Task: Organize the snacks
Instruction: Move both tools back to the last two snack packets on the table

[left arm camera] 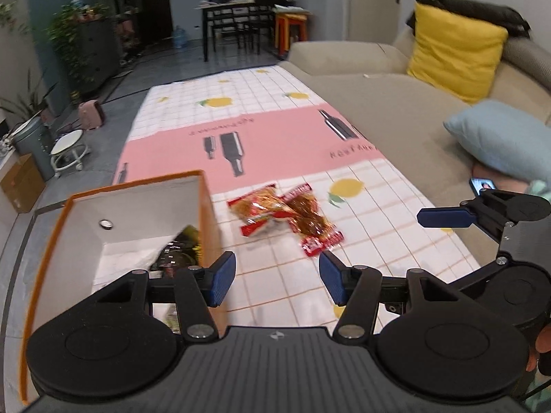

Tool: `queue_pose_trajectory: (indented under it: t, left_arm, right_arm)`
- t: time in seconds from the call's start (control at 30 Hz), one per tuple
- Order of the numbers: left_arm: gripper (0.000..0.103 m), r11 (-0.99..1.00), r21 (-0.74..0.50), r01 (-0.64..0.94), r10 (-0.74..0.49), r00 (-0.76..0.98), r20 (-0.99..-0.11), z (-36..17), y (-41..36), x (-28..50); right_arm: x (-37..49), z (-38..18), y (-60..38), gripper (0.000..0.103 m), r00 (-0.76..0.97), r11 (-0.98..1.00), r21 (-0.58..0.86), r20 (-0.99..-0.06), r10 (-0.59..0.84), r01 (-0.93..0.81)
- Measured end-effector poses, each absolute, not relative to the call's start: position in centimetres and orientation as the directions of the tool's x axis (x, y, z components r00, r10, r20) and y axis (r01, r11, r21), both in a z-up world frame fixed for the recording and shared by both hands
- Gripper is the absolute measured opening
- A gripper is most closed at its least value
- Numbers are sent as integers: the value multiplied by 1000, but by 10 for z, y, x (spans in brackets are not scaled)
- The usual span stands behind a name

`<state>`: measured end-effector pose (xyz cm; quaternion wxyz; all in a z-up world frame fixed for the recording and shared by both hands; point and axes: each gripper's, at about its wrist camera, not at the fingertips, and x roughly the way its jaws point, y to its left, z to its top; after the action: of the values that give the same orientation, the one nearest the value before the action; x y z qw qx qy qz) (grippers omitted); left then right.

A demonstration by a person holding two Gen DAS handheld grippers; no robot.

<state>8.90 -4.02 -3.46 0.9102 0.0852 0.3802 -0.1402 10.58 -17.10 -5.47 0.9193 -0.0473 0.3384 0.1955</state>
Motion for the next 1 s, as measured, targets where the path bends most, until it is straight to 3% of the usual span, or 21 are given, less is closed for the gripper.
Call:
queue_pose_trajectory:
  t: [0.23, 0.47, 1.0]
  left_arm:
    - [66, 938, 70, 341, -177, 641, -747, -60, -56, 101]
    - [66, 907, 146, 396, -154, 633, -759, -74, -64, 125]
    - [71, 900, 145, 412, -141, 589, -796, -92, -80, 202]
  right_arm:
    - [118, -87, -187, 91, 663, 937, 96, -683, 307, -335]
    - [136, -103, -185, 90, 673, 935, 60, -679, 294, -348]
    - [221, -147, -158, 79, 644, 928, -6, -721, 254, -372]
